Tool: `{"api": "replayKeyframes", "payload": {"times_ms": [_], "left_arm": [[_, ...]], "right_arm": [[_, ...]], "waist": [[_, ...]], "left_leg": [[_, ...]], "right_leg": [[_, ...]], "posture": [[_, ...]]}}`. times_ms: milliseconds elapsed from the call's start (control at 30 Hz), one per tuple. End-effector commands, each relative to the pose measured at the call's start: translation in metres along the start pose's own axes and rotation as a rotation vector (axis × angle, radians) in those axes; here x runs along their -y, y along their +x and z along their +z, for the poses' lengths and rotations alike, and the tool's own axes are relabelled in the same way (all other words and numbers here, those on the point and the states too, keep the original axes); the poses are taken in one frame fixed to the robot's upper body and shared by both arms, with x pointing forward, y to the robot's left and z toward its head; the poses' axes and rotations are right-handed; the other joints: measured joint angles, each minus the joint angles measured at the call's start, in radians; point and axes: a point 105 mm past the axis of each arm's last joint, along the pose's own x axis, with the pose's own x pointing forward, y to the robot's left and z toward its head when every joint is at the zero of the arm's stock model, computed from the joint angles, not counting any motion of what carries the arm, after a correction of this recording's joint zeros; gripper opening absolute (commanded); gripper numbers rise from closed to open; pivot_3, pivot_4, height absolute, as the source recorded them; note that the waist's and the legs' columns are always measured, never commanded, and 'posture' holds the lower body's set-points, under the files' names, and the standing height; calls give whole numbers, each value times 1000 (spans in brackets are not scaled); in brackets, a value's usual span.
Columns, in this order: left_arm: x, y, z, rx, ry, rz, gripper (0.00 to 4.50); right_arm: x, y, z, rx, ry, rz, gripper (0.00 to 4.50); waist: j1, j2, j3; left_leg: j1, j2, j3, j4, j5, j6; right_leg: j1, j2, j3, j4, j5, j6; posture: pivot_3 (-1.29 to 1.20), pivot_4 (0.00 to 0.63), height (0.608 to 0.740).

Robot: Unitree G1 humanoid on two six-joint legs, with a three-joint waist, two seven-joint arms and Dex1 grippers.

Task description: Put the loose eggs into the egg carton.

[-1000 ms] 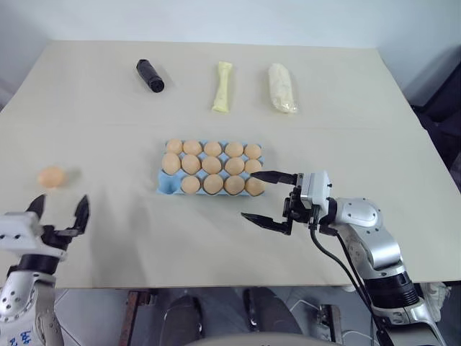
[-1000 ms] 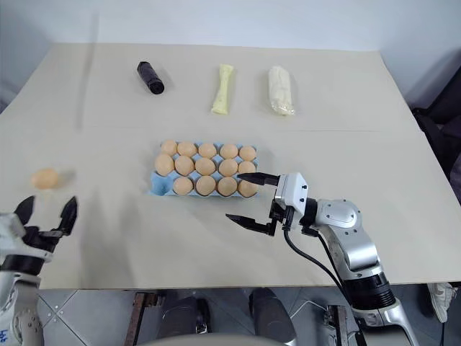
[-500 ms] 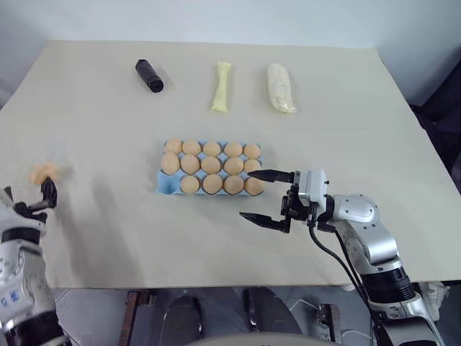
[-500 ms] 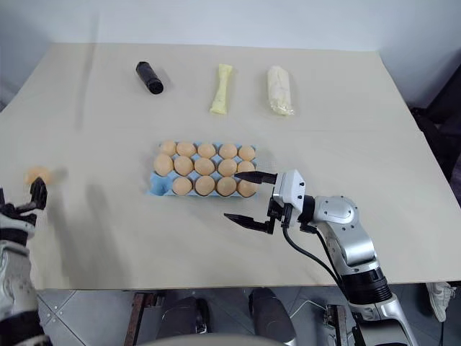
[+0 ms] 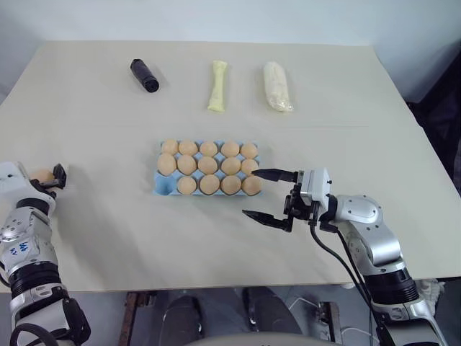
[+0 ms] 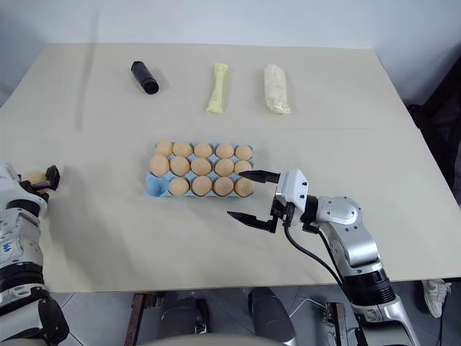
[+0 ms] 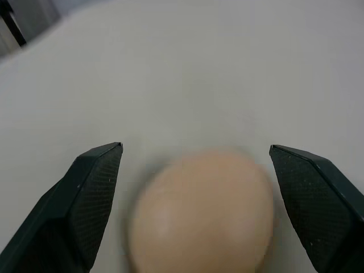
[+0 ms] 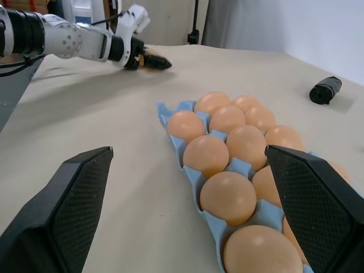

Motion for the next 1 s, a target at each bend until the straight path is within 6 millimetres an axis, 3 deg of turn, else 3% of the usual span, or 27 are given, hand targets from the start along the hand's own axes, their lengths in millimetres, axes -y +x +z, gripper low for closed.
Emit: {"api": "replayKeyframes", "payload": {"times_ms": [33, 167, 233, 300, 467, 533, 633, 767, 900, 1000], "left_arm": [[-3, 3, 8, 25, 5, 9, 3796], [15, -1, 27, 156, -20, -107, 2554], [35, -6, 42, 236, -33, -229, 2097], [61, -15, 56, 299, -24, -373, 2097], [153, -50, 81, 392, 120, -807, 2097], [180, -63, 81, 394, 134, -939, 2097], [216, -85, 62, 325, 142, -1147, 2097], [222, -92, 37, 258, 209, -1219, 2097], [208, -86, 35, 247, 189, -1175, 2097], [204, -88, 33, 243, 216, -1194, 2902]], "right_arm": [[3, -4, 12, 20, -50, -16, 4500], [2, -5, 12, 17, -48, -22, 4500], [1, -5, 12, 15, -47, -26, 4500], [2, -6, 12, 13, -47, -32, 4500], [4, -6, 11, 11, -48, -40, 4500], [4, -5, 11, 15, -50, -42, 4500], [5, -2, 11, 22, -52, -44, 4500], [3, 0, 12, 28, -57, -47, 4500], [2, -2, 13, 27, -61, -63, 4500], [0, -2, 12, 27, -59, -71, 4500]], "waist": [[0, 0, 0], [1, 0, 0], [2, 0, 0], [2, 0, 0], [7, 0, 0], [6, 0, 0], [0, 0, 0], [-8, 0, 0], [-3, 0, 0], [-1, 0, 0]], "left_leg": [[0, 0, 0, 0, 0, 0], [0, 0, 0, 1, 0, -1], [0, 0, 0, 1, 0, -1], [-1, 0, 0, 1, 0, -1], [-1, -1, 0, 2, 1, -1], [-1, -1, 0, 2, 1, -1], [-1, -1, 1, 2, 1, -1], [-1, -1, 3, 1, 1, -1], [-2, 1, 3, 0, 1, -2], [-2, 0, 3, 1, 1, -2]], "right_leg": [[0, 0, 0, 1, 0, 0], [-1, 0, 0, 4, 0, 0], [-2, 0, 0, 4, 0, 0], [-2, 0, 0, 4, 0, 0], [-2, 0, 1, 4, 0, 0], [-1, 0, 1, 3, 0, 0], [-1, 1, 2, 3, 0, 0], [-4, 3, 4, 4, 0, 0], [-6, 3, 6, 5, 0, -1], [-6, 1, 6, 5, 0, -1]], "posture": [[0, 150, 740], [0, 150, 740], [0, 150, 740], [0, 150, 740], [0, 150, 740], [0, 150, 740], [0, 150, 740], [0, 150, 740], [0, 150, 740], [0, 150, 740]]}}
